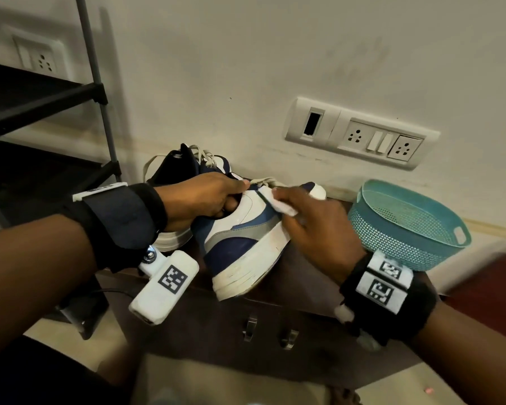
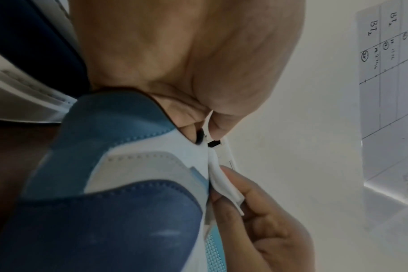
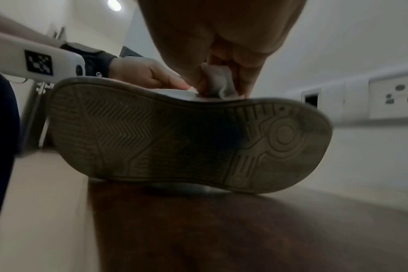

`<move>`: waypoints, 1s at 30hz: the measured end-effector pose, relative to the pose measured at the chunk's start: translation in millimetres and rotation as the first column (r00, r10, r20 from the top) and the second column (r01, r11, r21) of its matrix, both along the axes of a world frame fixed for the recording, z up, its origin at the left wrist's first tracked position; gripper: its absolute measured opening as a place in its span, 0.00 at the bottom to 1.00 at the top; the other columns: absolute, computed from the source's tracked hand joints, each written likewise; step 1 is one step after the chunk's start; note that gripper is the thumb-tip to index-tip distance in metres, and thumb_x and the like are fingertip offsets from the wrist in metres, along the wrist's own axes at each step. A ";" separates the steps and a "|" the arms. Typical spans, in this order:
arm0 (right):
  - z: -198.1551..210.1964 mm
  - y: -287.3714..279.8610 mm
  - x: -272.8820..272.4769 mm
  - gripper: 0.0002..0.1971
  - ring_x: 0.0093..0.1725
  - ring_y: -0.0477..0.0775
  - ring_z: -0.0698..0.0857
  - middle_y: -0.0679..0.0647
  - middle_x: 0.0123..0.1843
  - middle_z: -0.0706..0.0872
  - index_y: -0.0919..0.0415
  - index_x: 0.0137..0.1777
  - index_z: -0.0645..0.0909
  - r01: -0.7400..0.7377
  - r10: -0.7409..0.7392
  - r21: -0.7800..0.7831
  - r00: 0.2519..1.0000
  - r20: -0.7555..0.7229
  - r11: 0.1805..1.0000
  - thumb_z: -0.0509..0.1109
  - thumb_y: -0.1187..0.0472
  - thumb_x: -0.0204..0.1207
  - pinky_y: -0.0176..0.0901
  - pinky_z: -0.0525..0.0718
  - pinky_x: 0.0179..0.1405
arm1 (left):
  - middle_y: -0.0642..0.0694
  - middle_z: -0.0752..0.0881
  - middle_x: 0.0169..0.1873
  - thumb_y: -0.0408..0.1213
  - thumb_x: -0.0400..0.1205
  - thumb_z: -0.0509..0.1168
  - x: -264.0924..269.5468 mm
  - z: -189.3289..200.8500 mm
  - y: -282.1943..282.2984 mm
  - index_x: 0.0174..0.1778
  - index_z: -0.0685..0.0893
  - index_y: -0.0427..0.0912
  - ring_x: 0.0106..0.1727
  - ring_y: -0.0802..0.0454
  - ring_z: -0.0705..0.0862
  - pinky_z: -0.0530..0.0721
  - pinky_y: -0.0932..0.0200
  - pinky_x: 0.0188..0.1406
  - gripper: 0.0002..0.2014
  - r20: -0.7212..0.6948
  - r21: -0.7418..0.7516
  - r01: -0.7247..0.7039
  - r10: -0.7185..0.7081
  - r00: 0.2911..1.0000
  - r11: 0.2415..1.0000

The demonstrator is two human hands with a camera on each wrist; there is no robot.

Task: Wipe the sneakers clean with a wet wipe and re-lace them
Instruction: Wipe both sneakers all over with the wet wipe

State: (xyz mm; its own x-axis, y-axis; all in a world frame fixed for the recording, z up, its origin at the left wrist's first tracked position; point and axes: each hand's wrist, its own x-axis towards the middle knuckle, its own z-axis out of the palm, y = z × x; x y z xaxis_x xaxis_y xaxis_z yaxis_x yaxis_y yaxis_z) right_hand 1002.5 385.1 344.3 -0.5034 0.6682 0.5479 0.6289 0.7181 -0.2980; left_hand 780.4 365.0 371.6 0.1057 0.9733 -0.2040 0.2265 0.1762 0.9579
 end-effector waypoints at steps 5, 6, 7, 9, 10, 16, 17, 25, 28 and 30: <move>-5.6 -22.0 -14.2 0.23 0.78 0.50 0.78 0.52 0.76 0.83 0.57 0.76 0.81 -0.221 0.216 0.017 0.966 0.143 0.975 0.67 0.64 0.80 0.47 0.78 0.76 | 0.47 0.75 0.29 0.38 0.91 0.57 -2.5 -1.1 -1.0 0.37 0.79 0.43 0.28 0.57 0.72 0.71 0.69 0.26 0.16 0.051 -0.006 0.023 -0.023 0.998 1.000; -3.9 -21.6 -12.9 0.24 0.78 0.51 0.78 0.52 0.77 0.83 0.57 0.76 0.82 -0.254 0.242 0.036 0.949 0.200 0.967 0.68 0.65 0.79 0.48 0.79 0.74 | 0.47 0.76 0.29 0.37 0.91 0.57 -2.4 -0.9 -1.1 0.36 0.79 0.43 0.29 0.57 0.72 0.72 0.69 0.27 0.16 0.055 -0.005 0.027 -0.027 0.998 1.000; -2.4 -15.7 -9.2 0.24 0.78 0.52 0.79 0.51 0.77 0.83 0.56 0.76 0.82 -0.250 0.235 0.039 0.945 0.228 0.967 0.68 0.66 0.79 0.49 0.79 0.74 | 0.48 0.74 0.28 0.36 0.91 0.57 -2.0 -0.3 -1.3 0.35 0.77 0.44 0.28 0.57 0.70 0.70 0.69 0.25 0.17 0.045 -0.002 0.030 -0.030 0.999 1.000; 2.6 2.8 3.5 0.24 0.79 0.50 0.78 0.50 0.77 0.83 0.54 0.75 0.82 -0.164 0.164 -0.018 0.967 0.194 0.986 0.68 0.67 0.79 0.55 0.81 0.75 | 0.49 0.68 0.26 0.36 0.91 0.56 -0.5 1.1 -2.4 0.31 0.73 0.46 0.25 0.57 0.65 0.67 0.70 0.22 0.19 0.026 0.002 0.037 -0.037 0.999 0.999; 6.3 9.9 9.4 0.23 0.79 0.50 0.77 0.50 0.77 0.83 0.53 0.75 0.82 -0.116 0.123 -0.053 0.980 0.159 0.992 0.67 0.65 0.80 0.58 0.81 0.75 | 0.50 0.68 0.25 0.37 0.92 0.56 0.6 1.9 -3.3 0.31 0.73 0.46 0.24 0.58 0.65 0.68 0.70 0.21 0.20 0.026 0.002 0.043 -0.043 0.999 0.999; -0.8 -24.2 -12.9 0.23 0.81 0.49 0.75 0.53 0.79 0.80 0.57 0.77 0.81 -0.197 0.203 -0.073 0.974 0.095 0.978 0.64 0.64 0.81 0.50 0.76 0.80 | 0.40 0.72 0.29 0.37 0.90 0.57 0.1 0.9 -0.4 0.38 0.77 0.40 0.29 0.52 0.69 0.67 0.65 0.27 0.14 0.054 -0.028 0.052 -0.050 0.997 0.998; -2.5 -30.8 -15.4 0.22 0.81 0.48 0.75 0.53 0.78 0.81 0.56 0.76 0.82 -0.278 0.287 -0.104 0.955 0.079 0.955 0.65 0.64 0.83 0.47 0.74 0.81 | 0.41 0.71 0.29 0.37 0.90 0.56 -1.6 0.6 0.1 0.39 0.77 0.41 0.29 0.52 0.67 0.66 0.63 0.27 0.14 0.051 -0.031 0.040 -0.039 0.998 0.999; 39.1 6.5 17.3 0.11 0.50 0.36 0.89 0.43 0.51 0.94 0.60 0.61 0.90 -0.125 -0.067 -0.247 0.760 -0.646 0.961 0.69 0.70 0.85 0.31 0.84 0.53 | 0.50 0.63 0.26 0.35 0.92 0.54 -5.6 0.4 -1.4 0.33 0.69 0.47 0.26 0.56 0.60 0.62 0.65 0.24 0.18 0.038 0.003 0.069 -0.069 0.997 0.998; 32.9 26.9 30.3 0.13 0.52 0.37 0.89 0.45 0.54 0.93 0.56 0.63 0.91 0.104 -0.124 -0.068 0.866 -0.485 0.992 0.70 0.67 0.84 0.33 0.84 0.53 | 0.51 0.63 0.25 0.34 0.92 0.54 -2.0 2.1 -1.7 0.32 0.68 0.47 0.25 0.57 0.60 0.63 0.68 0.22 0.19 0.037 0.016 0.085 -0.085 0.996 0.996; 10.5 23.2 22.5 0.15 0.57 0.44 0.90 0.47 0.59 0.93 0.53 0.67 0.89 0.057 -0.078 -0.080 0.955 -0.285 0.995 0.69 0.63 0.84 0.41 0.87 0.59 | 0.51 0.63 0.25 0.34 0.92 0.54 1.6 2.5 -2.3 0.31 0.68 0.46 0.24 0.58 0.61 0.65 0.69 0.21 0.20 0.029 0.033 0.109 -0.110 0.993 0.993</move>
